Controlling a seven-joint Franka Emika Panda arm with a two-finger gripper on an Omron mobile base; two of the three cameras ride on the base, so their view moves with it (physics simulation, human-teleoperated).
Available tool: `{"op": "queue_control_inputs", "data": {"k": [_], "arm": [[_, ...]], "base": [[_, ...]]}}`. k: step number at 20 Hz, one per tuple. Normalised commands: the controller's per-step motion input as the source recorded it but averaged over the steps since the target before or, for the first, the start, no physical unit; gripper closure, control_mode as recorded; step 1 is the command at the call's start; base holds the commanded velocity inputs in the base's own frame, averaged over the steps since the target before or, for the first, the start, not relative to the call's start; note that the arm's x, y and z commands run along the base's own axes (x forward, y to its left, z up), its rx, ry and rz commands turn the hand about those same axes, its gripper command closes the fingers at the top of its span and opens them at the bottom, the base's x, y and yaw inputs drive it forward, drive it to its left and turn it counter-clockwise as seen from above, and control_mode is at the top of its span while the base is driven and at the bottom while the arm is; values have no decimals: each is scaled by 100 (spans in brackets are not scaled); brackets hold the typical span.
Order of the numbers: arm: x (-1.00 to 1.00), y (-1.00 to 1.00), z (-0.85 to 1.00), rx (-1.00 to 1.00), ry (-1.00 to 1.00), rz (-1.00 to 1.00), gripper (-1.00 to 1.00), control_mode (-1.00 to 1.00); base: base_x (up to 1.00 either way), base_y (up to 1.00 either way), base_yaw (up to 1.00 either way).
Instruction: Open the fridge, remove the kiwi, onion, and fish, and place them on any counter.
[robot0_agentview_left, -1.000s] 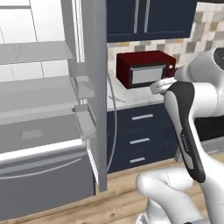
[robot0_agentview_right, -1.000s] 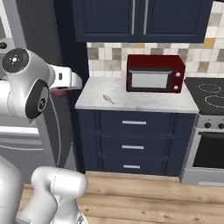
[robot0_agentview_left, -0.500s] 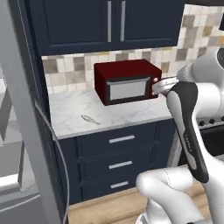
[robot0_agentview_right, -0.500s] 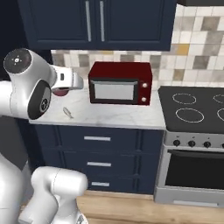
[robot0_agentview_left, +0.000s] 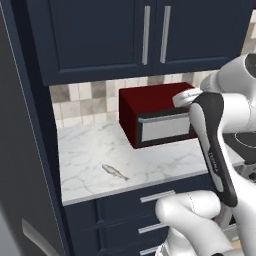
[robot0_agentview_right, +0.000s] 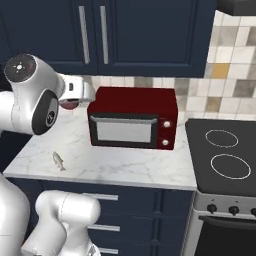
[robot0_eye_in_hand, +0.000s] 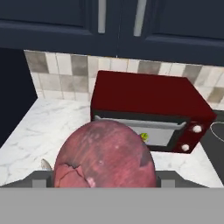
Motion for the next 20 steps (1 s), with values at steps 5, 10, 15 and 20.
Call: {"op": "queue_control_inputs", "data": {"k": [5, 10, 15, 20], "arm": [[79, 0, -70, 0, 31, 13, 100, -100], [95, -3, -82, 1, 27, 3, 100, -100], [86, 8, -99, 0, 15, 0, 100, -100], [60, 24, -100, 0, 13, 0, 100, -100]], "base": [[0, 0, 0], [0, 0, 0], [0, 0, 0], [0, 0, 0]]}}
